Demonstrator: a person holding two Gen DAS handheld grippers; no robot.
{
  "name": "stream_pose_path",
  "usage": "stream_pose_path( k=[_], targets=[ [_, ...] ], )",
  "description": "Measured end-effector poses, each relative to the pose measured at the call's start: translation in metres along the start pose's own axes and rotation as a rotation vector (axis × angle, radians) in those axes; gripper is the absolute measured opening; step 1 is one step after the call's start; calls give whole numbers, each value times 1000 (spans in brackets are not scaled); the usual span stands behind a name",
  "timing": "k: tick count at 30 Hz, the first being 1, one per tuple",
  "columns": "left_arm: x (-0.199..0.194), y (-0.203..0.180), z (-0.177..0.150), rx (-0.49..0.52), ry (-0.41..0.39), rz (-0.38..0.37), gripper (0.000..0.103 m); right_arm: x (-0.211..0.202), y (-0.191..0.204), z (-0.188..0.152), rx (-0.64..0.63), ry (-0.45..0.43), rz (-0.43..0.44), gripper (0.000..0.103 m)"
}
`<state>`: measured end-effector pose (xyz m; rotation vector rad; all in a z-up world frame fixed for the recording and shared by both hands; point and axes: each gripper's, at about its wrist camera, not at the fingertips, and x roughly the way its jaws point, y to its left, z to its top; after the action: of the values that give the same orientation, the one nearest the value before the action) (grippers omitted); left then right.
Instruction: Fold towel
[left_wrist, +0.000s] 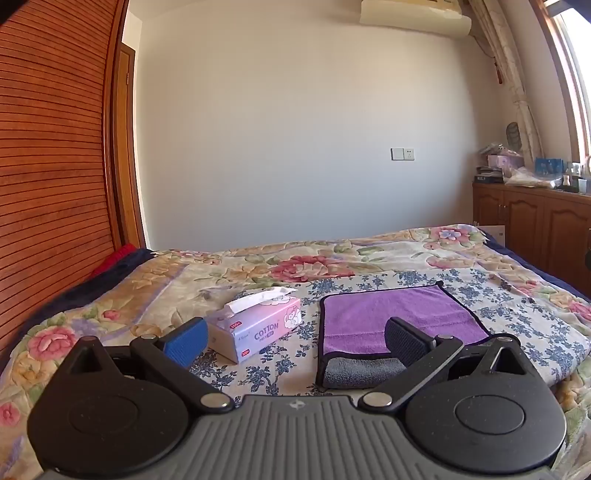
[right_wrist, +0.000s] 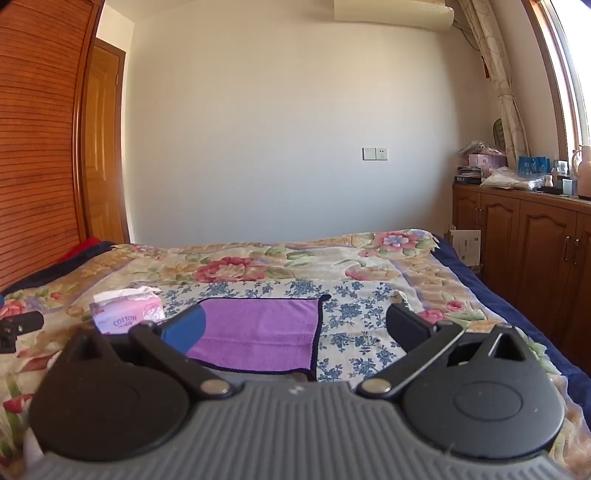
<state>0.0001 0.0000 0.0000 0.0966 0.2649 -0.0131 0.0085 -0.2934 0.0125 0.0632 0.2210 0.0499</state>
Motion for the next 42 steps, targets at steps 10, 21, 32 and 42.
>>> stream_pose_path(
  k=[10, 21, 32, 42],
  targets=[
    [-1, 0, 0, 2, -10, 1, 103, 1, 1, 0, -6, 2, -2, 103],
    [1, 1, 0, -2, -12, 2, 103, 0, 0, 1, -6, 3, -4, 103],
    [0, 2, 2, -3, -11, 1, 103, 3, 0, -3, -9, 5, -3, 103],
    [0, 2, 2, -3, -13, 1, 103, 3, 1, -2, -11, 7, -4, 103]
  ],
)
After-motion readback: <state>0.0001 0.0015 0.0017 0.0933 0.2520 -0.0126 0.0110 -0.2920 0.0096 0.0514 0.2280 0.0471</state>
